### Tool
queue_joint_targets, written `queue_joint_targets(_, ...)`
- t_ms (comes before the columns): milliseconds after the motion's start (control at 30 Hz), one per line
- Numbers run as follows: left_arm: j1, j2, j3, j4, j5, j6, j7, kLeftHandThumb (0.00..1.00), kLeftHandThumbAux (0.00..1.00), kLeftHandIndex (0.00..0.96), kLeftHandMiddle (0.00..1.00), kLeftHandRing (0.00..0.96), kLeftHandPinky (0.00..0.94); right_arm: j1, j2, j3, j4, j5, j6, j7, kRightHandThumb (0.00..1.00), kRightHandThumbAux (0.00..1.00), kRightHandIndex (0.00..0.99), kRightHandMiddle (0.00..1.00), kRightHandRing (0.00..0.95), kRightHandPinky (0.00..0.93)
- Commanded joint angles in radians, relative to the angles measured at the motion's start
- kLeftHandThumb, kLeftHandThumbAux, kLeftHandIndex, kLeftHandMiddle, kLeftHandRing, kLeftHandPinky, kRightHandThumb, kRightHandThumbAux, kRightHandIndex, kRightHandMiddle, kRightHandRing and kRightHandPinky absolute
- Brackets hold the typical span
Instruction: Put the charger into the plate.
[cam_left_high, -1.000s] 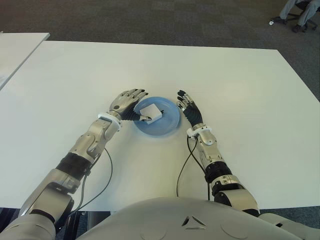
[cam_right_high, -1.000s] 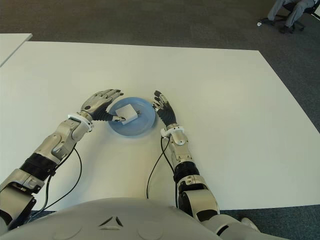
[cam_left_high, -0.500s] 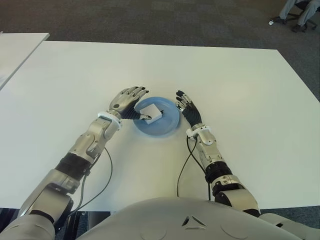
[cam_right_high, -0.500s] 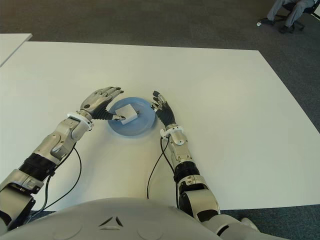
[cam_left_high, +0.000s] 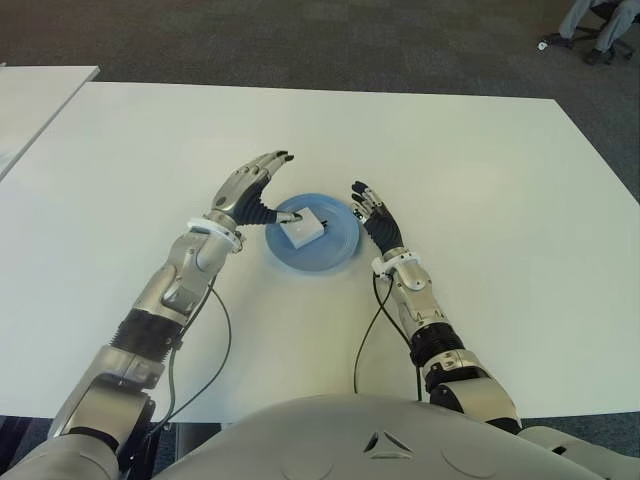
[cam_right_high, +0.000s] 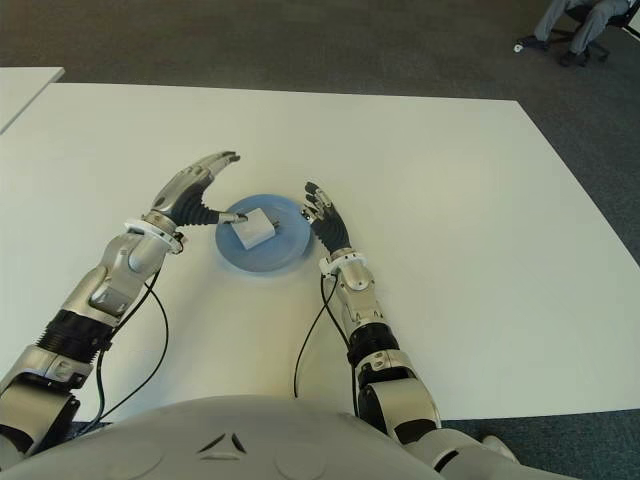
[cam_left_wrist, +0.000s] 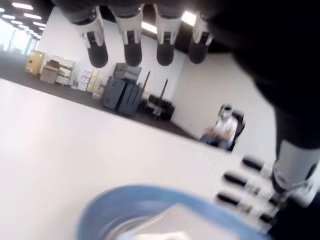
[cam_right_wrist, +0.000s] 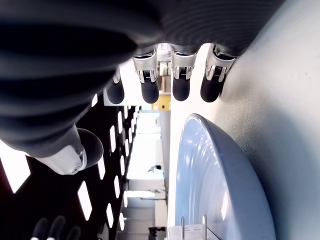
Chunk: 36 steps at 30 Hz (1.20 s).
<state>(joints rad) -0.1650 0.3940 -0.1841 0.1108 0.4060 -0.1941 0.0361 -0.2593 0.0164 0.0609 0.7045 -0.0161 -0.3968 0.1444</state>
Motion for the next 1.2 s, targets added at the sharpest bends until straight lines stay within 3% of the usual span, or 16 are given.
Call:
queue_joint_targets(33, 0.039, -0.085, 0.095, -0.003, -0.196, 0.020, -0.037, 0.090, 0.719, 0.049, 0.064, 0.049, 0.059, 0.013, -0.003, -0.001, 0.014, -0.005, 0.044, -0.003, 0.000, 0.500, 0.000, 0.000, 0.000, 0.000)
queue_joint_targets(267, 0.031, -0.166, 0.239, 0.218, -0.450, -0.122, -0.093, 0.009, 0.755, 0.035, 0.068, 0.059, 0.068, 0.017, -0.004, -0.004, -0.001, -0.004, 0.066, -0.010, 0.000, 0.480, 0.000, 0.000, 0.000, 0.000)
queue_joint_targets(633, 0.049, -0.278, 0.323, 0.502, -0.572, -0.293, -0.145, 0.000, 0.724, 0.030, 0.077, 0.062, 0.056, 0.033, 0.008, -0.011, -0.035, -0.001, 0.112, -0.053, 0.000, 0.518, 0.000, 0.000, 0.000, 0.000)
queue_joint_targets(967, 0.059, -0.330, 0.382, 0.605, -0.678, -0.297, -0.255, 0.000, 0.715, 0.024, 0.068, 0.051, 0.052, 0.046, 0.016, -0.025, -0.054, -0.002, 0.118, -0.111, 0.000, 0.551, 0.000, 0.000, 0.000, 0.000)
queue_joint_targets(1200, 0.070, -0.351, 0.392, 0.651, -0.680, -0.300, -0.276, 0.000, 0.685, 0.017, 0.061, 0.041, 0.039, 0.059, 0.019, -0.043, -0.053, -0.003, 0.095, -0.152, 0.000, 0.547, 0.000, 0.000, 0.000, 0.000)
